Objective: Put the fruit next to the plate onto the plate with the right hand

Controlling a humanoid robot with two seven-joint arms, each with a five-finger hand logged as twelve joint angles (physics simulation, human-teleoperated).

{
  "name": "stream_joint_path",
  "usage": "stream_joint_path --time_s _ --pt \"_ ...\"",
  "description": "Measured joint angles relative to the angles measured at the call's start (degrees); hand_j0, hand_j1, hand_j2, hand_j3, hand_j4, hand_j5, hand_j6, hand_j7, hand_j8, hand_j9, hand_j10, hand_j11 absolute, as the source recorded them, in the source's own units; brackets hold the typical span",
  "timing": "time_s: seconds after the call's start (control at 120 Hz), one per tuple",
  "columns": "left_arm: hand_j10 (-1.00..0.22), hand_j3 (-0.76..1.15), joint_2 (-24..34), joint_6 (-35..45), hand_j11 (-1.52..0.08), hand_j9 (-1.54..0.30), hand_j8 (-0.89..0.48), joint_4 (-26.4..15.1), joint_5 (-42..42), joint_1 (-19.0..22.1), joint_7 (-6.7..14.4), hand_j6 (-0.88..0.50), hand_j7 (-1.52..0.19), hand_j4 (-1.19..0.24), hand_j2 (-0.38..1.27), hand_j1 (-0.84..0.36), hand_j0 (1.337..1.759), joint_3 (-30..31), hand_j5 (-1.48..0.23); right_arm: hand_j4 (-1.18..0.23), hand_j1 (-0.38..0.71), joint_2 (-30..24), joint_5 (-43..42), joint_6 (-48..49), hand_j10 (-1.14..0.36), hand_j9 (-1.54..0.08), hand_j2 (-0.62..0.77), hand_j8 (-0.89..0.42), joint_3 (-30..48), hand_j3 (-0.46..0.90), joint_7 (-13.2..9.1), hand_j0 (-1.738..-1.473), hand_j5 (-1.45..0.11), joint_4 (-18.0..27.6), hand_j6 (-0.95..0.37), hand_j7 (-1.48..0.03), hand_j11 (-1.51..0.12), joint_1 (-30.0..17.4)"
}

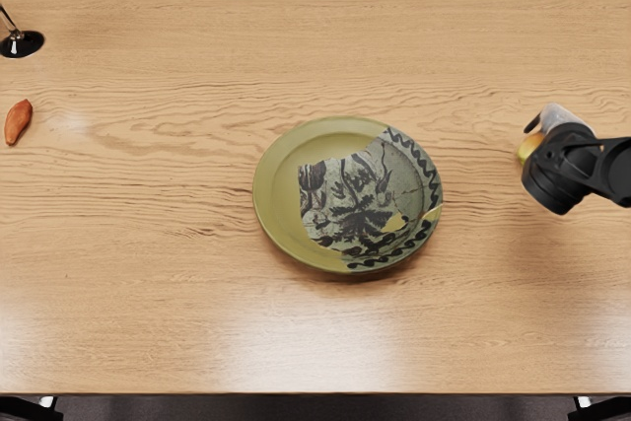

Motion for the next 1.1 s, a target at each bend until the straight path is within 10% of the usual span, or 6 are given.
stream_joint_path --time_s 0.458,0.858,1.1 --pt "0.00 0.00 0.0 0.0 0.00 0.00 0.00 0.0 0.0 0.0 0.0 0.00 0.00 0.00 0.00 0.35 1.658 0.0 0.00 -0.76 0.15 -2.5 -0.1 0.5 -0.60 -1.07 0.55 -0.42 4.7 0.00 0.1 -1.655 -1.05 0.0 -0.45 -1.01 -1.07 -0.2" --pt "0.00 0.00 0.0 0.0 0.00 0.00 0.00 0.0 0.0 0.0 0.0 0.00 0.00 0.00 0.00 0.35 1.658 0.0 0.00 -0.77 0.18 -13.7 1.9 20.8 -0.56 -1.11 0.58 -0.38 31.3 0.00 0.1 -1.656 -1.10 2.3 -0.41 -1.04 -1.11 0.0" --pt "0.00 0.00 0.0 0.0 0.00 0.00 0.00 0.0 0.0 0.0 0.0 0.00 0.00 0.00 0.00 0.35 1.658 0.0 0.00 -0.77 0.18 -11.7 9.5 33.8 -0.56 -1.12 0.57 -0.38 38.9 0.00 0.0 -1.657 -1.11 9.1 -0.41 -1.05 -1.11 -1.6"
